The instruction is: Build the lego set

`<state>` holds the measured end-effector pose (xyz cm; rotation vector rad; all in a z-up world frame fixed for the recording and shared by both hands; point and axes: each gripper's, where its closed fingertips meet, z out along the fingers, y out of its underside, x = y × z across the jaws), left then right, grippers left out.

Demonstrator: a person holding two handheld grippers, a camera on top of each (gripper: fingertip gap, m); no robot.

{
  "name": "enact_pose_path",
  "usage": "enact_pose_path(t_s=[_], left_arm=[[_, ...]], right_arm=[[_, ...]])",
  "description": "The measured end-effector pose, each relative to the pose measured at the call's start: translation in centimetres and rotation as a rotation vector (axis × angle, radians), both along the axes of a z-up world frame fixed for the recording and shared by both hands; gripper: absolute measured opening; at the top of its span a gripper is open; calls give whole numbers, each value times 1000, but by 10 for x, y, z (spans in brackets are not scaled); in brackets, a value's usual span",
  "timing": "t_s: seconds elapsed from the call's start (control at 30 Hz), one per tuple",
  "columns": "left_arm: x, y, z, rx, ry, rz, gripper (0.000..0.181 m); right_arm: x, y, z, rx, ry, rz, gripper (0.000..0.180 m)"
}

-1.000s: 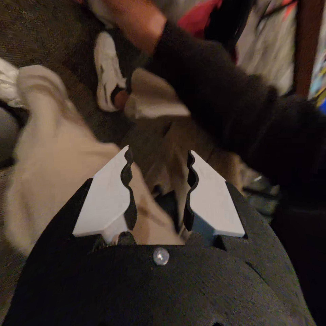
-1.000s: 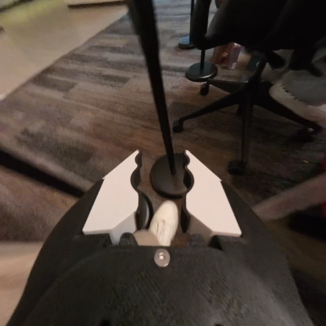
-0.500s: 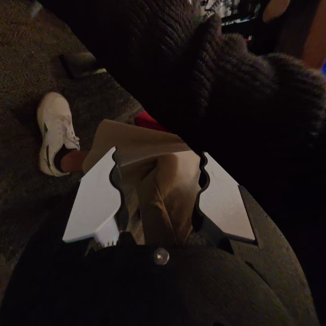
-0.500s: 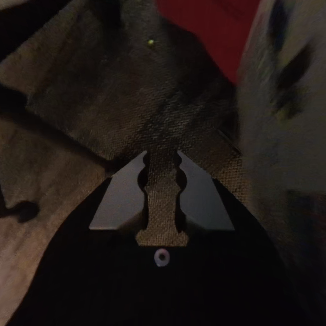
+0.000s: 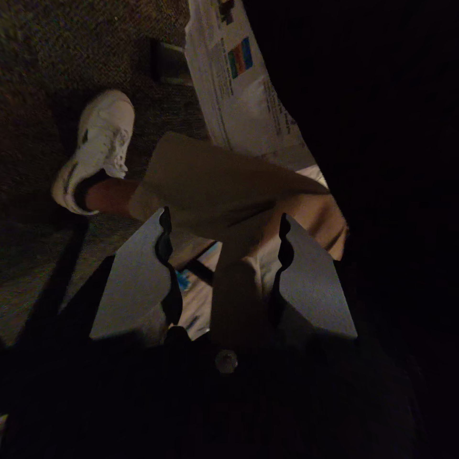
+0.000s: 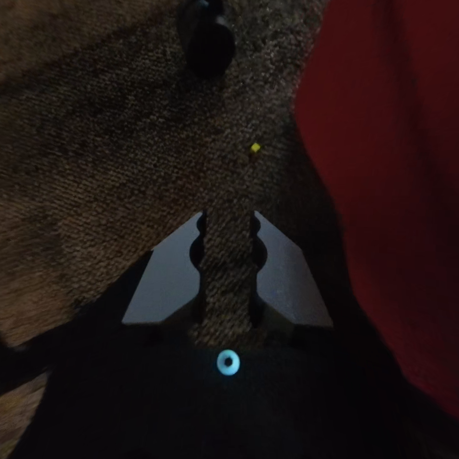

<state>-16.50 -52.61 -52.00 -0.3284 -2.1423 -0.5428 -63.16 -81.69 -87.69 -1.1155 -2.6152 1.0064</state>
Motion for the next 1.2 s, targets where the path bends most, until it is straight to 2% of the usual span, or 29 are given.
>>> enact_pose_path(t_s=[0.07,0.23,0.4,0.5,0.67,0.8,0.9,1.0,1.2], left_arm=[[-6,-7,-5,59,-3,54,87],[-18,-33,-19,-31,-16,50,90],[-24,-44,-29,-26,-45,99,89],[-30,-47,-31,-21,-46,122,87],[-42,-47,-31,-27,-33,137,86],[-49,-49,-27,-44,-12,137,85],[-48,-51,-30,-57,-21,147,84],[-50,-47,-30,-17,-13,163,83],[-49,-49,-31,-44,-15,144,81]], right_arm=[[-13,-16,-10,41,78,89,33],[-36,-47,-43,146,218,273,30],[-60,-56,-68,160,201,223,26],[-74,-59,-76,163,220,177,17],[-82,-58,-76,117,194,112,21],[-83,-52,-76,130,236,115,25],[-85,-57,-77,113,202,121,18],[-87,-55,-74,120,246,121,25],[-91,-60,-74,120,241,125,26]])
